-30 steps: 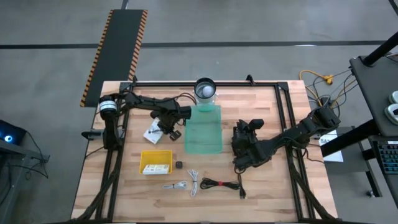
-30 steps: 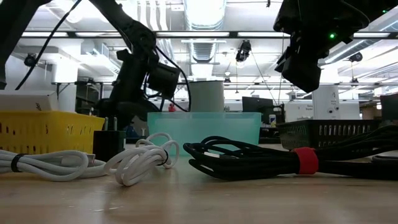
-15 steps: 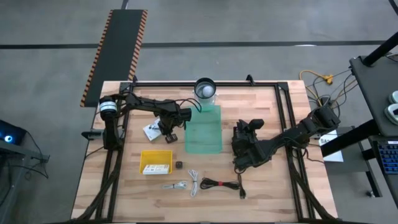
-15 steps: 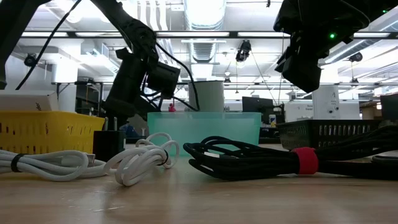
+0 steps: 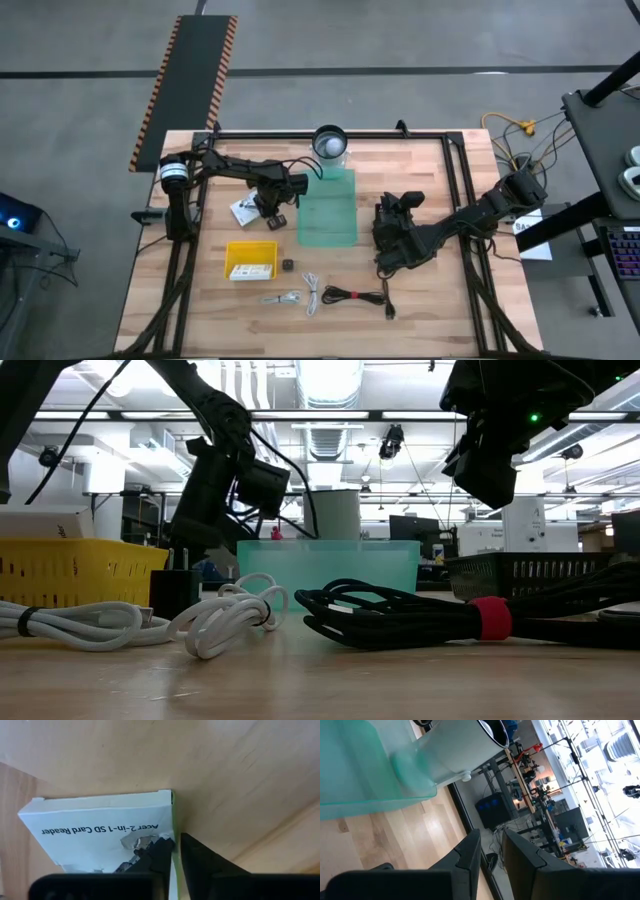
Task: Pick and place items into bin
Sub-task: Put the card reader box into the yellow bin
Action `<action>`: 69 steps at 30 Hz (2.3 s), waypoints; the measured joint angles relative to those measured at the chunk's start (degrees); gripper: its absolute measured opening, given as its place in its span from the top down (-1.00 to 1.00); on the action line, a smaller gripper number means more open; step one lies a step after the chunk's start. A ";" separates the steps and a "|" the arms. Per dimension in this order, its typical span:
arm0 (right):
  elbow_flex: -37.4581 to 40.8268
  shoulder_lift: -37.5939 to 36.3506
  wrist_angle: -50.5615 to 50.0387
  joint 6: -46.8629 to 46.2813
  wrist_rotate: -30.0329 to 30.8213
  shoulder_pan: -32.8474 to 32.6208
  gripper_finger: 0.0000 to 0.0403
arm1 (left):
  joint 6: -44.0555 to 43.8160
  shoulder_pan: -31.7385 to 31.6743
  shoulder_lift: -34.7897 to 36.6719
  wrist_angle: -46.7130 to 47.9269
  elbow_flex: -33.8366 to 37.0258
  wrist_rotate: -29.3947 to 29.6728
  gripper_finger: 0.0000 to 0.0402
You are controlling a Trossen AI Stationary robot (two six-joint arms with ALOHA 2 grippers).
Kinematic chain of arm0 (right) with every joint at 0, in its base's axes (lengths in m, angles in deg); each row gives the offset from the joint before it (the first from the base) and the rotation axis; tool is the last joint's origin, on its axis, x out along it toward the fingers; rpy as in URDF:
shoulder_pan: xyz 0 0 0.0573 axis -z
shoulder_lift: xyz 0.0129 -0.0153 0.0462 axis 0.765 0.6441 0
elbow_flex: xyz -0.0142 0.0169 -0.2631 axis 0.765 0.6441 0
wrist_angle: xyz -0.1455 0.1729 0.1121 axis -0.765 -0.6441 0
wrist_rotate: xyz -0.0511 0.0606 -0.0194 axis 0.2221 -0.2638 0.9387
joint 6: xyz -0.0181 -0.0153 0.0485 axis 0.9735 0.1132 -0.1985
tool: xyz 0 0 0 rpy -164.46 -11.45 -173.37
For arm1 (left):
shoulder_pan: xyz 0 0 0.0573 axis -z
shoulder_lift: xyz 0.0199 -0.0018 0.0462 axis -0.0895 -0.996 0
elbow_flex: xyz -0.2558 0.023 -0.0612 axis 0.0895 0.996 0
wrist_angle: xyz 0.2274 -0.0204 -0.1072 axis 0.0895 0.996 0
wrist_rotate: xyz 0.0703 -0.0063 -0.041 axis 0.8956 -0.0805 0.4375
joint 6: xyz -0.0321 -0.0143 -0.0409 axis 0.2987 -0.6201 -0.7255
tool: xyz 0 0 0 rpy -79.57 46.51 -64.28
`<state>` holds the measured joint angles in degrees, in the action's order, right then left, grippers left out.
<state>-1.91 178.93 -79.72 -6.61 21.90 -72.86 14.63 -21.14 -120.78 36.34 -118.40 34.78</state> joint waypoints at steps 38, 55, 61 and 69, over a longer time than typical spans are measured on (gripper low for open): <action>0.35 0.02 0.02 -0.17 -0.27 0.00 0.66 | -0.84 -11.92 16.85 2.54 10.06 7.29 0.19; 0.90 0.02 0.06 -0.15 -0.26 0.02 0.66 | 3.09 -13.29 16.63 -7.15 13.20 5.10 0.19; 0.90 0.02 0.04 -0.15 -0.24 0.02 0.66 | 4.57 -13.29 15.71 -7.09 14.41 6.44 0.19; 0.90 0.02 0.08 -0.15 -0.20 0.04 0.66 | 5.87 -13.40 13.83 -10.07 16.76 4.31 0.26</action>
<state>-1.01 178.95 -79.64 -6.77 21.71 -72.82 20.50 -34.54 -106.96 26.27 -101.63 39.09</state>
